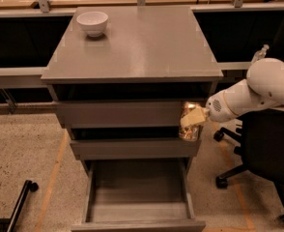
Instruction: Pick orange can from bottom drawer and place on counter
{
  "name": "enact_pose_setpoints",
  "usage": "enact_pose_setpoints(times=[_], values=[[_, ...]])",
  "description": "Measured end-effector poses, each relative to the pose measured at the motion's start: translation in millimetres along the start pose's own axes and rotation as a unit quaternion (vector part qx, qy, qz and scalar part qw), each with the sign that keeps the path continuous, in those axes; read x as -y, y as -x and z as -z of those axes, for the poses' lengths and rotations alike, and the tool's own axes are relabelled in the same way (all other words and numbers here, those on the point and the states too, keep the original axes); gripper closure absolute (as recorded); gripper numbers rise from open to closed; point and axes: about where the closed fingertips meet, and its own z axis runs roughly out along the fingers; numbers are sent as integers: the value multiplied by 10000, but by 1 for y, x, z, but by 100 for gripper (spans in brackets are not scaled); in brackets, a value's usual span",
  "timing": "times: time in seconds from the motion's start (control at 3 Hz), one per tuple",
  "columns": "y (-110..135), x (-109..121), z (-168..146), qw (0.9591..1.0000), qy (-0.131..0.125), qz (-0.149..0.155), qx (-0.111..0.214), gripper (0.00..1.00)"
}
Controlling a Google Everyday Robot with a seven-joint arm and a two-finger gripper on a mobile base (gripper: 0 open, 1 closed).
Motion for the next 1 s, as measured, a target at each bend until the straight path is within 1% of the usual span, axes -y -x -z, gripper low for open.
enact_pose_setpoints(times=[0.33,0.67,1.0], values=[[0,0,0,10000,2,-1,-2,100],[19,-20,20,9990,-211,379,135,100],[46,-55,52,9938,-318,985,395,100]])
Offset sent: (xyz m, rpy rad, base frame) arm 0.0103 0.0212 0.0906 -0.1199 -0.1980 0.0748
